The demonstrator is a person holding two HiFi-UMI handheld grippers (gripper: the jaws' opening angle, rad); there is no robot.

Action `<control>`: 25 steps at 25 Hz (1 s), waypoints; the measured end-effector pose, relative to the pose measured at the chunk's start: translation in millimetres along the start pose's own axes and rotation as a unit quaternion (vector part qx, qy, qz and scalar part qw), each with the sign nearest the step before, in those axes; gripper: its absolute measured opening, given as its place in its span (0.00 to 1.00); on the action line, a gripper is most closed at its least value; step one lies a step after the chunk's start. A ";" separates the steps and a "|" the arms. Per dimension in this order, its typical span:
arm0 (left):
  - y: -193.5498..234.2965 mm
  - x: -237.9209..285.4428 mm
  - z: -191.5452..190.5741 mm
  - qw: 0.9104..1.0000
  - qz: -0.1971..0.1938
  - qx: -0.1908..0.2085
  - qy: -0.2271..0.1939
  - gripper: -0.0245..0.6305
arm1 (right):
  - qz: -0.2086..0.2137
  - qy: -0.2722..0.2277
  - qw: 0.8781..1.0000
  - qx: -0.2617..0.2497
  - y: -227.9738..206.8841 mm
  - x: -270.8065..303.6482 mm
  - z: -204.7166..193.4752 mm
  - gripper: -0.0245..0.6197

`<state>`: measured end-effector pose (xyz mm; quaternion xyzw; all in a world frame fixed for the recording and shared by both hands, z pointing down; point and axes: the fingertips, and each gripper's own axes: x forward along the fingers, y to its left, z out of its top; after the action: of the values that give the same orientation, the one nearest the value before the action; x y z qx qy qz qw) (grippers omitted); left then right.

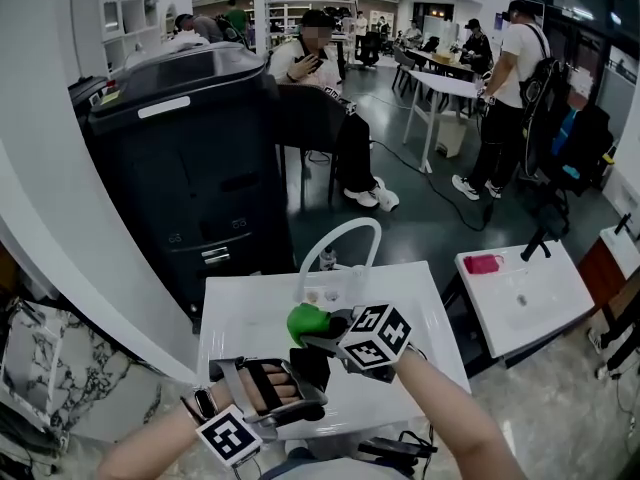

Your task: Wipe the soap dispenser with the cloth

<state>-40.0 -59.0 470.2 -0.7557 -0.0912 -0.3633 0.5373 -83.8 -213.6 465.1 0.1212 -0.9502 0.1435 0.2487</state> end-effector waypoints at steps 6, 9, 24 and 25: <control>67.8 -51.6 -5.1 0.961 0.114 -0.234 -0.099 0.20 | -0.015 -0.058 0.998 0.027 -18.4 -20.1 -17.7 0.11; 102.7 -78.8 -27.5 0.912 0.176 -0.344 -0.136 0.20 | -0.027 -0.078 0.997 -0.008 -8.4 -20.9 -28.2 0.11; 131.3 -85.4 -126.3 0.648 0.231 -0.708 -0.160 0.19 | -0.144 -0.160 0.967 -0.138 31.5 7.8 -9.1 0.11; 128.3 -82.1 -126.3 0.655 0.223 -0.707 -0.146 0.19 | -0.147 -0.153 0.967 -0.140 30.1 8.5 -12.5 0.11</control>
<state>-88.2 -201.3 341.5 -0.9484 0.2870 -0.0719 -0.1143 -94.6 -182.9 473.4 0.2437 -0.9594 -0.0492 0.1333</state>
